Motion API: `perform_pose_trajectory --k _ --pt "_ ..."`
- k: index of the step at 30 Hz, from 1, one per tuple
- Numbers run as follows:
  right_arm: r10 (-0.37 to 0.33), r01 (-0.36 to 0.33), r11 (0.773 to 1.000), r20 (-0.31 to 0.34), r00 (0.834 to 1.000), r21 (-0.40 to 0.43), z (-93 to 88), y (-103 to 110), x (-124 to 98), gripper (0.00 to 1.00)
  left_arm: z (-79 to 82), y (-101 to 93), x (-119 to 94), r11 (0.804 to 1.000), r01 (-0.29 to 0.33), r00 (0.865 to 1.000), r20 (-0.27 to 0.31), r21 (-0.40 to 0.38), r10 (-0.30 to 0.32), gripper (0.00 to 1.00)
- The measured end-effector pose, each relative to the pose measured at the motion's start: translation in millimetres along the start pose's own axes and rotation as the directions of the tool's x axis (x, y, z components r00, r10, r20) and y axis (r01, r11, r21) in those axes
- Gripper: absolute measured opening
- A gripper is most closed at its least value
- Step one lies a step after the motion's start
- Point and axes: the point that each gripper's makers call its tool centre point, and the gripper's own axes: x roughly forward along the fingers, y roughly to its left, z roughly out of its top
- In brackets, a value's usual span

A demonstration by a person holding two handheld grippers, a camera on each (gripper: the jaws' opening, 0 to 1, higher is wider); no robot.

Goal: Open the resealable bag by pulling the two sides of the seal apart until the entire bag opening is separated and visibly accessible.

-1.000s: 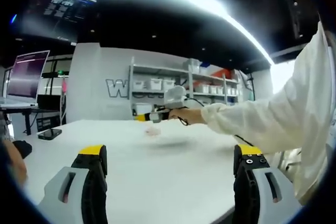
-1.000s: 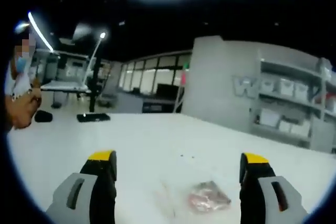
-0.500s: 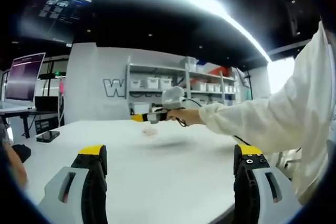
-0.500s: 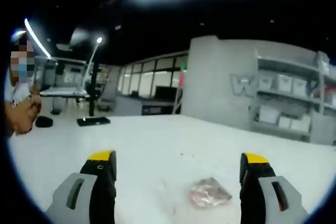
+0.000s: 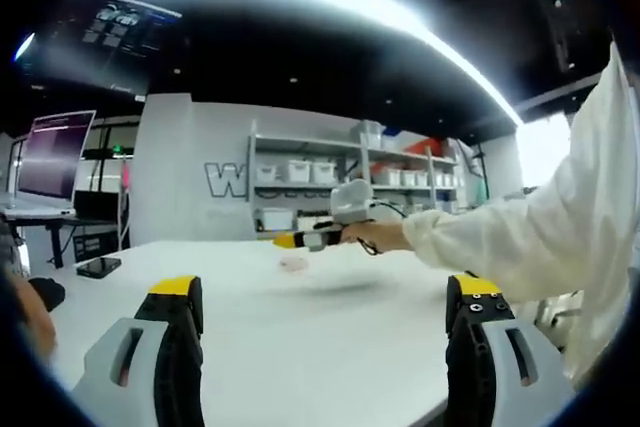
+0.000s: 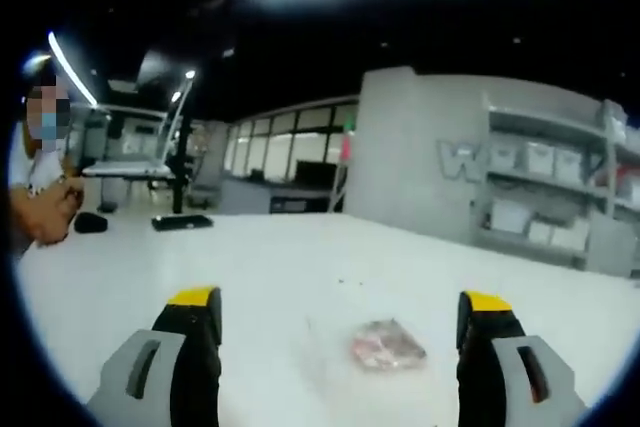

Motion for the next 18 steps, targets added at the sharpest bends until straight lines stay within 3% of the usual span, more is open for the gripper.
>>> perform_pose_trajectory --k 10,15,18 --pt "0.017 -0.017 1.0 -0.001 1.0 0.021 -0.1 1 -12 1.0 -2.1 -5.0 -1 1.0 0.01 1.0 -0.01 0.009 -0.01 1.0" --pt "0.007 -0.007 1.0 0.007 1.0 -0.007 3.1 -2 -26 1.0 -4.6 -4.0 -2 1.0 0.003 1.0 -0.02 0.008 -0.003 1.0" --pt "0.015 -0.015 1.0 0.013 1.0 0.018 5.3 -1 -34 1.0 -7.0 -4.7 -2 1.0 0.002 1.0 -0.026 0.003 -0.002 1.0"
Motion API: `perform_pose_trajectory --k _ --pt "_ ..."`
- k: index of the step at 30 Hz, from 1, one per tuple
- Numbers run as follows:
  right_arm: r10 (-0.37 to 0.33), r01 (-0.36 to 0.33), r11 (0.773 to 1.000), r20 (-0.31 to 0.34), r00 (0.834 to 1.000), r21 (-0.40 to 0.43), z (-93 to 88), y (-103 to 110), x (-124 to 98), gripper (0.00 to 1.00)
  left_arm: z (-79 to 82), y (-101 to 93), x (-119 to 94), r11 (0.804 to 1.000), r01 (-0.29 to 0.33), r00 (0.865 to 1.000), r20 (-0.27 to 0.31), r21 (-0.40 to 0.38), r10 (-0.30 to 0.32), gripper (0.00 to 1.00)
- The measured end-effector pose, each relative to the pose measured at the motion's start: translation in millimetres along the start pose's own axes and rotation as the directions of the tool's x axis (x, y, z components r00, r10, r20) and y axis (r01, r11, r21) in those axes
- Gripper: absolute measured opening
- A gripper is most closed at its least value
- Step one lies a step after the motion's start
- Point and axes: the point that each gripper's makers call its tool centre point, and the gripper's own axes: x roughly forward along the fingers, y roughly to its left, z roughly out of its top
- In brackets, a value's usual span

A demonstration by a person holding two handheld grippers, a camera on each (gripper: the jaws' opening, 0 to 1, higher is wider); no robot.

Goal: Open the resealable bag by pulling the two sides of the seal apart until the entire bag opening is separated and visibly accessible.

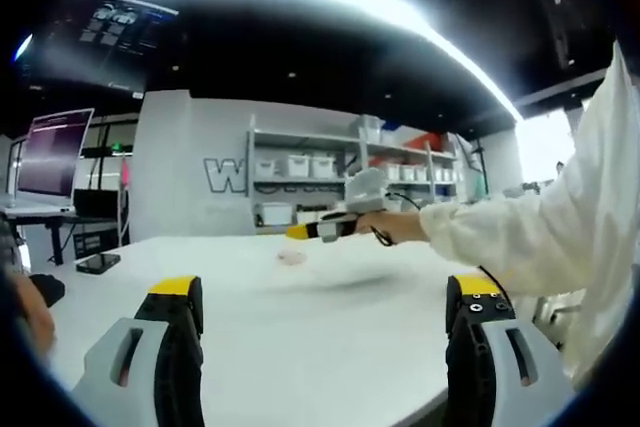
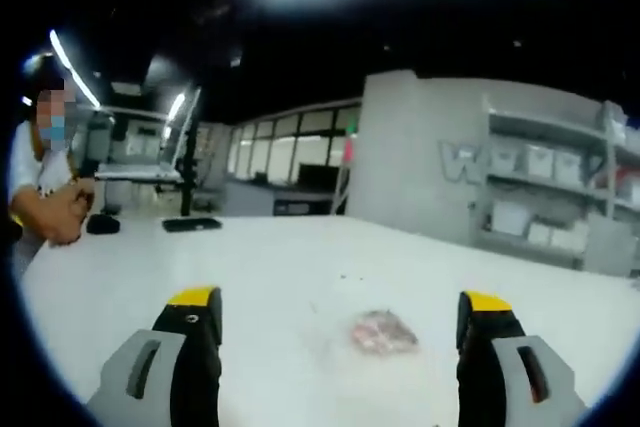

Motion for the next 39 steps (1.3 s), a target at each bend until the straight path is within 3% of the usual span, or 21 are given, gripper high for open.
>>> perform_pose_trajectory --k 5,10,18,32,39 --pt "0.004 -0.004 1.0 0.006 1.0 -0.011 1.9 2 -12 1.0 1.5 -2.1 -1 1.0 -0.001 1.0 0.013 -0.006 0.001 0.99" --pt "0.017 -0.018 1.0 0.02 1.0 0.005 6.9 9 -22 1.0 -4.5 -3.0 -1 1.0 0.0 1.0 -0.011 -0.012 0.0 0.99" --pt "0.035 -0.034 0.998 0.039 0.999 -0.044 13.9 20 -41 1.0 -6.5 -3.1 -1 1.0 0.001 1.0 -0.014 -0.015 -0.001 0.99" --pt "0.051 -0.049 0.997 0.046 0.998 -0.054 2.7 35 -83 1.0 -11.0 1.6 -1 1.0 -0.008 0.999 -0.031 -0.02 0.007 0.98" --pt "0.05 -0.047 0.997 0.055 0.997 -0.065 4.4 35 -89 0.99 -10.6 -2.7 3 1.0 0.004 0.999 -0.034 -0.014 -0.004 0.98"
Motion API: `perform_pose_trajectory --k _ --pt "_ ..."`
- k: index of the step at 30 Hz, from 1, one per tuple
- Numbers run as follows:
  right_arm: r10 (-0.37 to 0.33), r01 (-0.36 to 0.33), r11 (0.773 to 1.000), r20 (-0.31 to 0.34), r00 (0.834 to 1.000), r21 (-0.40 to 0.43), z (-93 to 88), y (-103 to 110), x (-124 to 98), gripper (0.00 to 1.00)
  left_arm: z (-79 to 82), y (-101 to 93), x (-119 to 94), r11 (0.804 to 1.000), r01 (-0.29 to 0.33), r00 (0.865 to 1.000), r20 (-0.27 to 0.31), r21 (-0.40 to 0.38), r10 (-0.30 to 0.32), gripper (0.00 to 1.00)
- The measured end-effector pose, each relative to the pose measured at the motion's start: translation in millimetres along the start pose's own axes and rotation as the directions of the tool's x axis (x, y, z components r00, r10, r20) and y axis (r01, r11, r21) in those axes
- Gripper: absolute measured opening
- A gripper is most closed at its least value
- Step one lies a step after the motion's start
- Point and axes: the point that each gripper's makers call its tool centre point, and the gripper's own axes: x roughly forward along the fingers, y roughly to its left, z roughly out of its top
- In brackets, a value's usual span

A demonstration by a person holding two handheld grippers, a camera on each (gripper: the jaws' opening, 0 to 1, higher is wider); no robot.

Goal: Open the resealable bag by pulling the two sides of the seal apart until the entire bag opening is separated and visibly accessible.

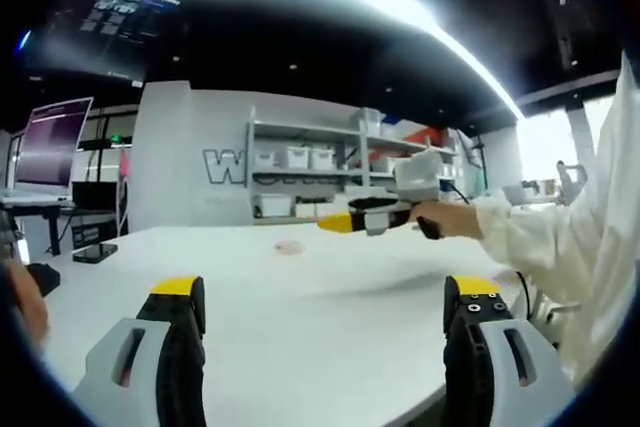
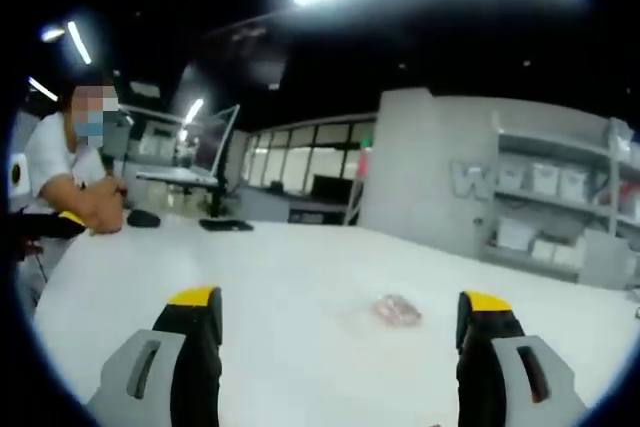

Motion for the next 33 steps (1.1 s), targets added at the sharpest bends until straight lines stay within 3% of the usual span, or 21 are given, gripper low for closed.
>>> perform_pose_trajectory --k 11,33 --pt "-0.014 0.014 1.0 -0.013 1.0 0.004 -6.9 1 -14 0.99 1.2 -1.0 3 1.0 0.006 1.0 0.0 0.006 -0.006 0.97" --pt "-0.025 0.025 1.0 0.012 1.0 -0.018 -12.4 26 -79 0.98 -5.4 1.8 6 1.0 0.004 1.0 -0.015 -0.001 -0.004 0.96"
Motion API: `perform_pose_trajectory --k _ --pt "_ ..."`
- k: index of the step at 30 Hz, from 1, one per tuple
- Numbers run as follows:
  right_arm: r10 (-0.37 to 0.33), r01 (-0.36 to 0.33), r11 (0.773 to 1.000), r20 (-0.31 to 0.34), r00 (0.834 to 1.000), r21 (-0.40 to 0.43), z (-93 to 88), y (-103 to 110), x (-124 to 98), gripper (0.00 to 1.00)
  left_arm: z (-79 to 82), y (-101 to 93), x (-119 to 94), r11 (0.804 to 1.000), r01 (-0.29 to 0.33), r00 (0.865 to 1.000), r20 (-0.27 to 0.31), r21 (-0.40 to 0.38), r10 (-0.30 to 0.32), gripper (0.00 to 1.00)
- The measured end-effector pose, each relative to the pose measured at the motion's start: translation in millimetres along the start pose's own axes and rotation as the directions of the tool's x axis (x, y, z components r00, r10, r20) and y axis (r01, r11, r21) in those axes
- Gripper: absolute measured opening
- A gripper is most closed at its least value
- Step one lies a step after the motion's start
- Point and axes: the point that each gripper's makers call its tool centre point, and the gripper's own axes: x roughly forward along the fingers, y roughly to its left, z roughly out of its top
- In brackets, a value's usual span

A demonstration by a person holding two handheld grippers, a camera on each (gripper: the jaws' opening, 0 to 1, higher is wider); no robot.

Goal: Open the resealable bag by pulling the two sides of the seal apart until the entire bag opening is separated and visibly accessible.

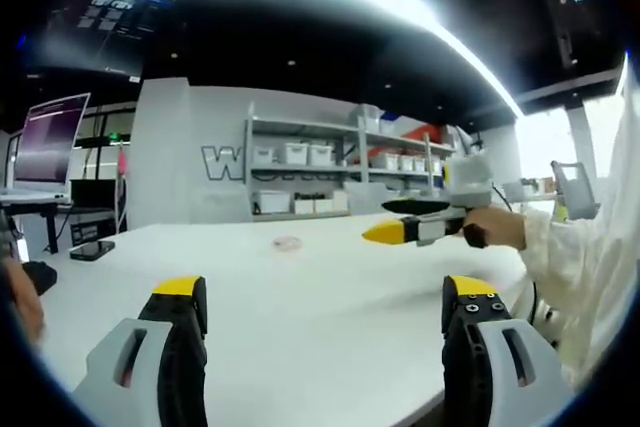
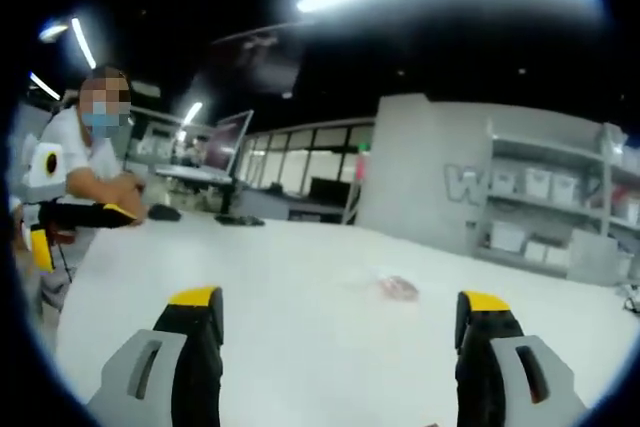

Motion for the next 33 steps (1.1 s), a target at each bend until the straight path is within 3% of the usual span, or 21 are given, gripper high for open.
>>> perform_pose_trajectory --k 24,33 --pt "-0.109 0.109 0.994 -0.01 0.994 0.025 -17.0 -2 -88 0.97 -1.2 2.6 6 1.0 0.002 1.0 -0.007 0.02 -0.002 0.94" --pt "-0.134 0.134 0.99 0.004 0.991 0.035 -10.5 -2 -104 0.95 0.4 2.5 12 1.0 0.011 1.0 -0.009 0.028 -0.011 0.93"
